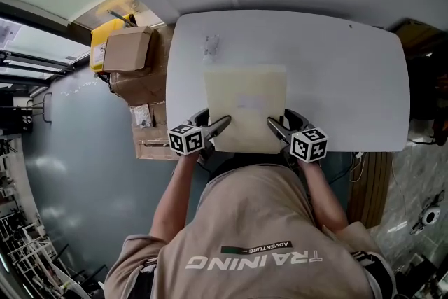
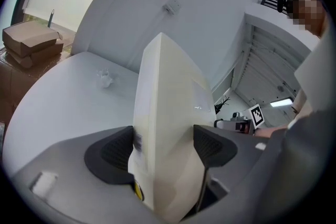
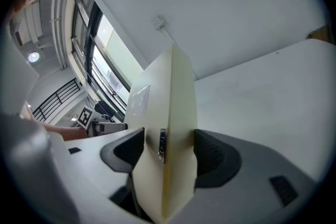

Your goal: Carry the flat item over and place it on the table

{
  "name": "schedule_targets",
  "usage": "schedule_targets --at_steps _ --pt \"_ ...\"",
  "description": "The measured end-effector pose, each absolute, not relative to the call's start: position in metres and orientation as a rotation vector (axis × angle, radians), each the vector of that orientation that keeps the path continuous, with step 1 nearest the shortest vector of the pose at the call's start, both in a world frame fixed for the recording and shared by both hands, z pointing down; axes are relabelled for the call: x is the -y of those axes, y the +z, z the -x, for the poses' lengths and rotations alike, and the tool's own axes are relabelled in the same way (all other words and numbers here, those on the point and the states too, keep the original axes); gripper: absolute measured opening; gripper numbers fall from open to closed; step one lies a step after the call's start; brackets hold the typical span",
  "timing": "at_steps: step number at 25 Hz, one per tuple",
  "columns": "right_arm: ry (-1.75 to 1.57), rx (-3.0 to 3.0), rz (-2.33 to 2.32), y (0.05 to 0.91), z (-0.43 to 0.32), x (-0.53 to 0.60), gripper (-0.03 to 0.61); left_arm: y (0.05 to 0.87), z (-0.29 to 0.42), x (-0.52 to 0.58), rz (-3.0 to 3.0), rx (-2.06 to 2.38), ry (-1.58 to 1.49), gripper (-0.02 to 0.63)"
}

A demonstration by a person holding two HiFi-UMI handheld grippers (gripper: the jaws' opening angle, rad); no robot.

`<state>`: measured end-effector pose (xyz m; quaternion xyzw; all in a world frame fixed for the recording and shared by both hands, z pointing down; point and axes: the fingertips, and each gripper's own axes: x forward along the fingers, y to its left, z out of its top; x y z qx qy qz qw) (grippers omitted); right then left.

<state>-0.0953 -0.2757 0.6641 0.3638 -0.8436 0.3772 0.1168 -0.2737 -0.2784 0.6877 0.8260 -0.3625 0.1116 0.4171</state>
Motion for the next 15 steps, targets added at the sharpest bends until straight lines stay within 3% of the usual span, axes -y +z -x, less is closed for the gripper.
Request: schedule_targets --at_steps 15 --pt "1.237 2.334 -1.014 0.71 0.112 0.296 0.285 0.73 0.29 0.305 -1.881 0.88 0.309 0.341"
